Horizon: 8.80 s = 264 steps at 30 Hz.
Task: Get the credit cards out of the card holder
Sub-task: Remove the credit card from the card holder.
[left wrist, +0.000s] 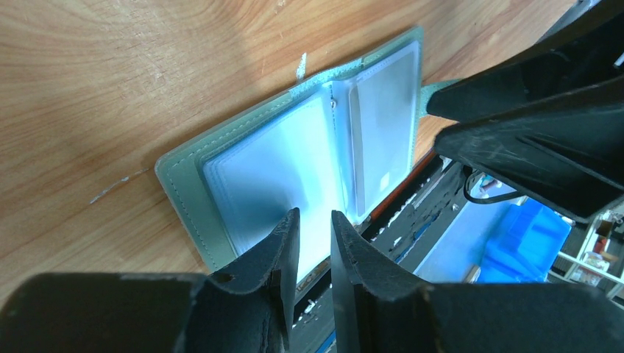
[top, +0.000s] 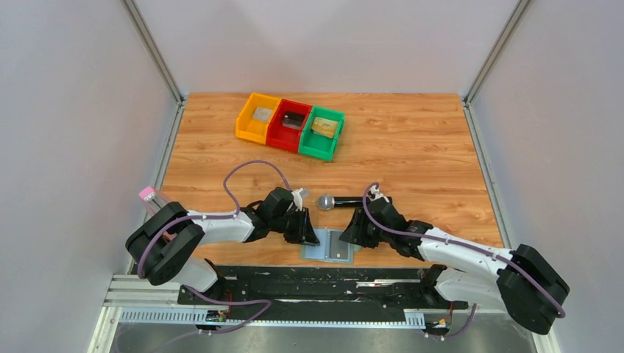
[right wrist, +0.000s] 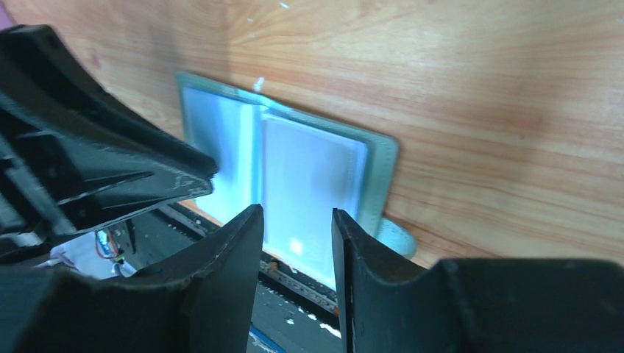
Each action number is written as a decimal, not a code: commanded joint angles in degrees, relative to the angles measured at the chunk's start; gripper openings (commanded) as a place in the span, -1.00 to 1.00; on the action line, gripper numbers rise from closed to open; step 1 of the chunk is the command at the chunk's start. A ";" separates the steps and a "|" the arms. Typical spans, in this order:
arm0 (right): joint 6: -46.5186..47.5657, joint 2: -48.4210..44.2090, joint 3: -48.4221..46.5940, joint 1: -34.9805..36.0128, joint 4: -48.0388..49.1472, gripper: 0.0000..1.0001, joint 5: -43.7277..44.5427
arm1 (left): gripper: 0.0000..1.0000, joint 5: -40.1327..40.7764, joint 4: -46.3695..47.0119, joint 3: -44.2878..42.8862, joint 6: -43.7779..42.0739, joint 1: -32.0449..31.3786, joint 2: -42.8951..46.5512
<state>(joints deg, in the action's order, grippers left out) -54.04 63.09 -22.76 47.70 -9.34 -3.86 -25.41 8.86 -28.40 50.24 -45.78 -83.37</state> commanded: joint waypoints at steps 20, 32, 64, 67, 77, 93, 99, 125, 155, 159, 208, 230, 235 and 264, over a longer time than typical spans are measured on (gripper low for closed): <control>-0.72 0.90 0.33 0.21 1.87 -0.23 0.88 | -0.40 0.29 2.15 1.33 -0.10 -0.28 0.78; -0.51 4.36 0.60 0.19 5.34 -0.24 -0.93 | -0.40 -0.14 3.55 1.73 0.37 -0.28 -0.30; 1.04 3.71 3.02 0.04 20.26 -0.28 -12.01 | -0.40 -1.02 5.57 2.52 0.94 -0.32 -0.65; 0.98 4.37 2.47 0.03 19.93 -0.26 -11.72 | -0.40 -1.17 5.62 2.56 0.91 -0.28 -0.73; 0.32 3.60 1.59 0.02 16.97 -0.35 -8.45 | -0.42 -2.75 7.45 2.36 1.64 -0.30 -0.97; -0.29 -3.82 -1.13 0.26 2.74 -0.31 -2.17 | -0.47 -7.02 18.37 2.01 6.72 -0.98 -4.98; -0.18 -0.62 -2.13 1.01 3.63 -0.31 -2.04 | -0.46 -0.78 3.50 -0.12 2.23 -0.98 4.11; -0.71 7.77 -2.82 2.32 7.97 -0.32 -2.94 | -0.45 4.72 -3.65 3.00 -1.54 -0.98 4.01; 0.68 6.08 -5.86 3.10 2.53 -0.33 -0.44 | -0.45 3.82 -2.95 3.17 -1.19 -1.00 4.41; 0.81 7.20 -5.80 3.22 2.99 -0.32 -0.28 | -0.45 3.81 -3.00 3.09 -1.14 -0.98 4.47; -0.61 7.14 -4.13 3.95 17.53 -0.34 -11.21 | -0.45 12.57 -20.00 -2.05 0.72 0.52 18.36; 1.49 13.20 -10.05 7.14 13.32 -0.35 -8.26 | -0.43 4.30 -20.12 -1.81 -2.92 5.26 21.89; 2.29 14.70 -10.52 7.04 12.03 -0.37 -6.55 | -0.50 2.47 -16.13 0.43 -2.04 5.26 19.19; 0.48 20.89 -7.95 6.89 16.69 -0.65 -7.89 | -0.65 5.33 -11.48 5.79 -1.27 5.26 11.25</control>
<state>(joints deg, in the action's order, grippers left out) -52.84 84.55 -31.66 54.68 5.08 -12.45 -21.34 -3.20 -23.64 49.15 -40.51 -72.23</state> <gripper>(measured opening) 0.232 0.178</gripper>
